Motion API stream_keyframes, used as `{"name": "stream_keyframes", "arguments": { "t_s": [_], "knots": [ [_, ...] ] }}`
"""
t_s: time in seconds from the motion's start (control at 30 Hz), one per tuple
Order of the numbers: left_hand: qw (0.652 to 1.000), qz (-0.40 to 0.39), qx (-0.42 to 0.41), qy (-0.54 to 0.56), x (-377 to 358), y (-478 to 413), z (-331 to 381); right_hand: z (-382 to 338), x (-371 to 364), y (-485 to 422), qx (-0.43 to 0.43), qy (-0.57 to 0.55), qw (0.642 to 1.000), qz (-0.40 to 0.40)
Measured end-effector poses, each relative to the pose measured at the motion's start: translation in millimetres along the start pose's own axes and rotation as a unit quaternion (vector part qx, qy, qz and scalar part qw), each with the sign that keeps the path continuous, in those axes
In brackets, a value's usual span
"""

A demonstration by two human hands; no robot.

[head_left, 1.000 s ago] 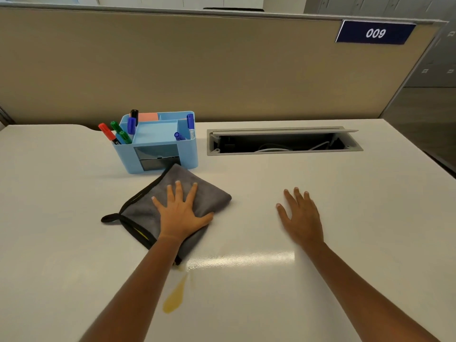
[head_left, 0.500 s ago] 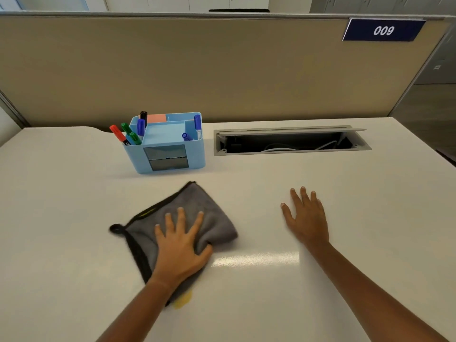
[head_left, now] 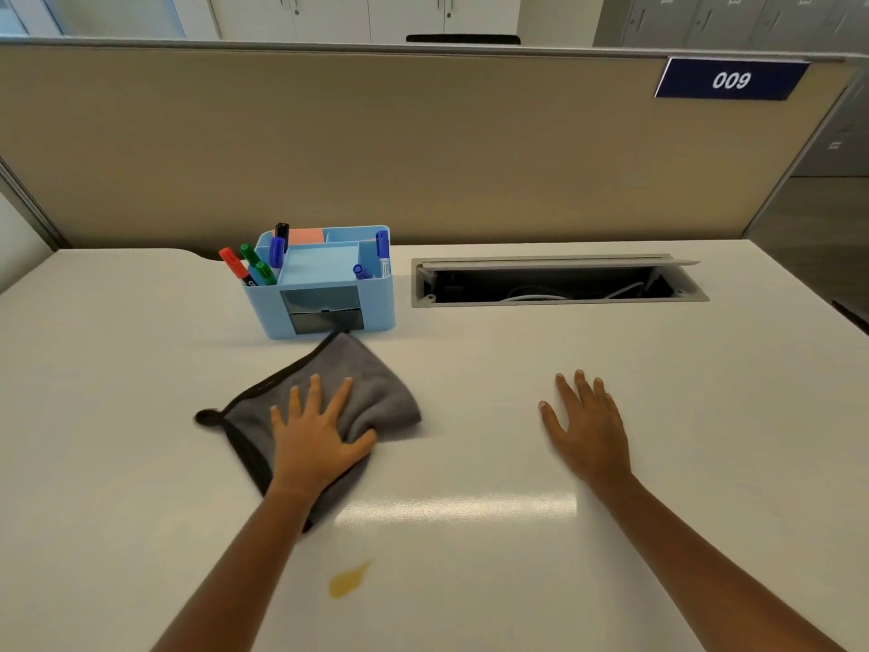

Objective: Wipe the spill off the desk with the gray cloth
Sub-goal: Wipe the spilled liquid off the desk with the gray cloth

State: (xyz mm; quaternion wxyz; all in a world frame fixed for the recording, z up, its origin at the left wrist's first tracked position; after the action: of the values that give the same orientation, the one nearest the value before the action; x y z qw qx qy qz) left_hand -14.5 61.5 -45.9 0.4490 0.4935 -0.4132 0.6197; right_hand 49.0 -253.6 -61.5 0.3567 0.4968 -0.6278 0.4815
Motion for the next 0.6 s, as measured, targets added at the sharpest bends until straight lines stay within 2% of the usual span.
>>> {"name": "stream_keyframes", "arguments": {
  "t_s": [0.1, 0.23, 0.4, 0.43, 0.47, 0.53, 0.6],
  "knots": [
    [0.999, 0.015, 0.031, 0.011, 6.3, 34.3, -23.0, -0.8, 1.5, 1.7, 0.005, 0.01, 1.0, -0.013],
    [0.999, -0.011, 0.034, 0.01, 4.6, 81.6, -20.8, -3.5, 6.8, 6.5, 0.032, 0.023, 0.999, -0.027],
    [0.994, -0.015, -0.104, -0.015, 0.1, 115.2, 34.4, -1.0, 22.1, 29.4, 0.049, -0.006, 0.999, -0.008],
    [0.993, -0.038, -0.114, 0.001, -3.2, 113.7, 44.5, 0.4, 26.5, 36.1, 0.046, -0.015, 0.999, 0.004],
    [0.991, -0.025, -0.132, 0.024, -9.3, 107.4, 51.6, 1.5, 30.8, 42.0, 0.044, -0.02, 0.999, 0.011],
    [0.984, -0.047, -0.156, 0.067, -23.0, 85.1, 60.3, 5.9, 35.6, 52.4, 0.05, -0.017, 0.998, 0.02],
    [0.98, -0.042, -0.187, 0.048, -25.0, 53.6, 68.2, 12.9, 35.7, 60.1, 0.04, -0.006, 0.999, 0.01]
  ]
}}
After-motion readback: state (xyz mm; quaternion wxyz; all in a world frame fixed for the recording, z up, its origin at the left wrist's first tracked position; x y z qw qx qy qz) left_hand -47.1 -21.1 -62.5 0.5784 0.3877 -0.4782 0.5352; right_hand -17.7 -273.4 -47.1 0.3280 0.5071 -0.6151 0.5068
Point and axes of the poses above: each hand's wrist, its own y-axis away from the middle knuckle, its own x-axis out of the back of the hand, z = x × y, the point moved 3 cm from there along -y, towards the middle knuckle, and after that the axes turned 9 degrees about z, right-handed, at the moved point
